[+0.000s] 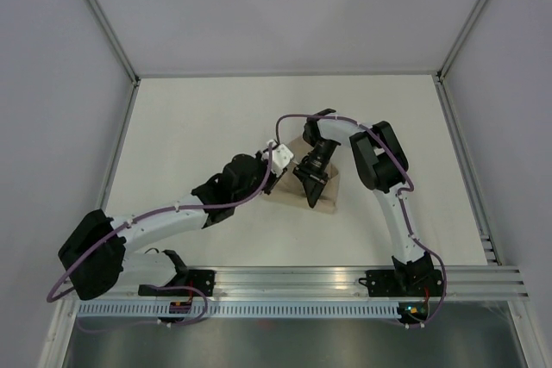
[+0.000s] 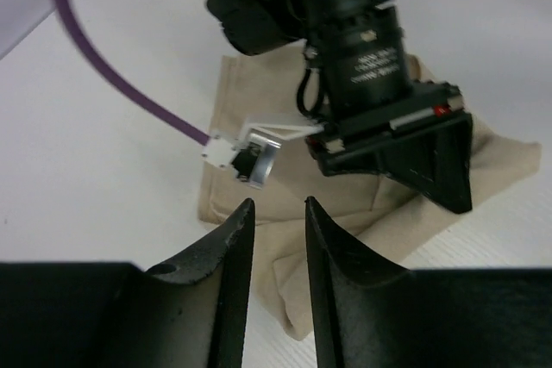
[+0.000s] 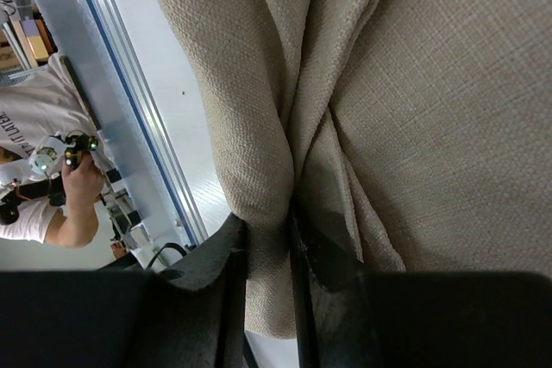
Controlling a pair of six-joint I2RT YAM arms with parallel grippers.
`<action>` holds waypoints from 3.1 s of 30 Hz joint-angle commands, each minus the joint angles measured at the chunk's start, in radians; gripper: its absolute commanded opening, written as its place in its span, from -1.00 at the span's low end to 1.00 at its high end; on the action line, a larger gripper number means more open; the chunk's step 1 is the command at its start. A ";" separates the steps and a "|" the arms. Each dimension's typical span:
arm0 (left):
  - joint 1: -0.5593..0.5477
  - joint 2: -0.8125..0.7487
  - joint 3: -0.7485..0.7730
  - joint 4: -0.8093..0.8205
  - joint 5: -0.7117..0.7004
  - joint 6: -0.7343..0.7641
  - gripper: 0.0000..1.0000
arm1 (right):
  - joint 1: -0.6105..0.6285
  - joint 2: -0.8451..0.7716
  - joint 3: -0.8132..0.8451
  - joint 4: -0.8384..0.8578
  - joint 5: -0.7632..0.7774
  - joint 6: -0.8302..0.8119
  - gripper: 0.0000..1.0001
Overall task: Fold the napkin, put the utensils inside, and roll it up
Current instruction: Roll the napkin at the center of the board.
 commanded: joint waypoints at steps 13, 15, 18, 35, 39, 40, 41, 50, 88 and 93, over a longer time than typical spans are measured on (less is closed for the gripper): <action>-0.218 0.253 -0.034 0.084 0.123 0.333 -0.09 | -0.029 0.126 0.003 0.237 0.186 -0.032 -0.95; -0.223 0.279 -0.025 0.085 0.122 0.344 -0.08 | -0.031 0.128 0.008 0.235 0.186 -0.027 -0.95; -0.227 0.293 -0.020 0.090 0.154 0.361 -0.04 | -0.034 0.136 0.014 0.232 0.186 -0.025 -0.95; -0.238 0.436 0.052 0.072 0.169 0.444 0.01 | -0.040 0.140 0.020 0.225 0.183 -0.027 -0.96; -0.232 0.467 0.060 0.069 0.163 0.426 -0.01 | -0.040 0.140 0.022 0.225 0.183 -0.027 -0.96; -0.230 0.470 0.061 0.066 0.166 0.421 -0.05 | -0.040 0.140 0.022 0.225 0.183 -0.027 -0.97; -0.224 0.474 0.066 0.052 0.169 0.412 -0.09 | -0.040 0.140 0.022 0.225 0.183 -0.027 -0.97; -0.186 0.514 0.109 -0.061 0.261 0.350 -0.76 | -0.042 0.133 0.013 0.231 0.178 -0.026 -0.98; 0.161 0.865 0.520 -0.551 1.024 0.157 -0.95 | -0.303 -0.897 -0.791 0.981 -0.033 -0.009 0.18; 0.182 0.965 0.601 -0.641 1.107 0.150 -0.95 | -0.168 -1.033 -0.946 1.155 0.141 -0.019 0.27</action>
